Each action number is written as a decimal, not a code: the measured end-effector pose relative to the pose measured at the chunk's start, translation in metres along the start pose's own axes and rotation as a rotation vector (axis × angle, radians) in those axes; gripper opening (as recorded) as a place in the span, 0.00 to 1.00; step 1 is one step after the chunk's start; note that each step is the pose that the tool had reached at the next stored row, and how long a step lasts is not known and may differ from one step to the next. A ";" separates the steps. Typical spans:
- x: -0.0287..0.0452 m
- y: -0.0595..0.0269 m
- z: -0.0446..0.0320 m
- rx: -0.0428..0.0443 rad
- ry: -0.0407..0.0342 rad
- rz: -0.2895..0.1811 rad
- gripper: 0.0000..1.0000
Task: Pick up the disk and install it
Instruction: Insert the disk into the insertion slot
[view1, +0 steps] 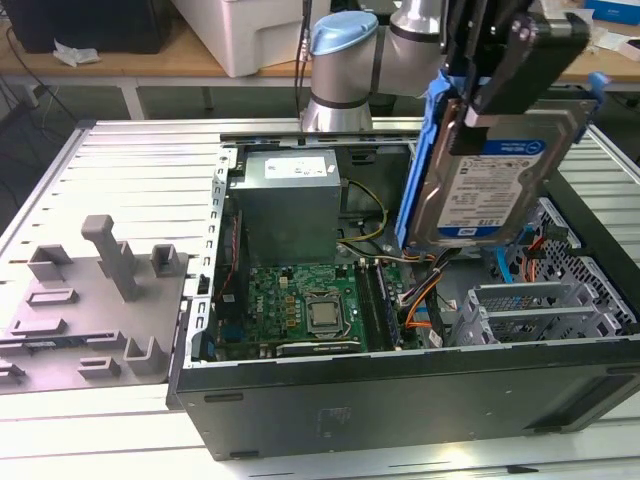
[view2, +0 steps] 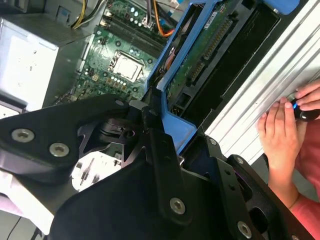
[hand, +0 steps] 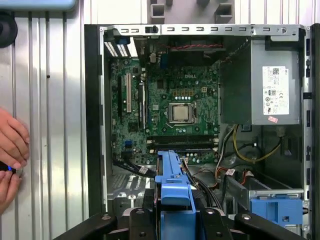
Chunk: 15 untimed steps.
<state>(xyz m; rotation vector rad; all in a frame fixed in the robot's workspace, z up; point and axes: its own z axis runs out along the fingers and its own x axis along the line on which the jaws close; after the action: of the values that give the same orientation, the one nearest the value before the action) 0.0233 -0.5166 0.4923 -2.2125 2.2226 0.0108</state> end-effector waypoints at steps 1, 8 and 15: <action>0.0015 -0.0032 0.0000 0.0000 -0.0004 0.000 0.37; 0.0113 -0.0311 -0.0001 -0.0001 -0.0014 0.000 0.37; 0.0157 -0.0614 -0.0001 -0.0001 -0.0017 0.000 0.37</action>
<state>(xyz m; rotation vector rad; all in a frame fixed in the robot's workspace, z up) 0.0846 -0.5325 0.4922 -2.2117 2.2218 0.0128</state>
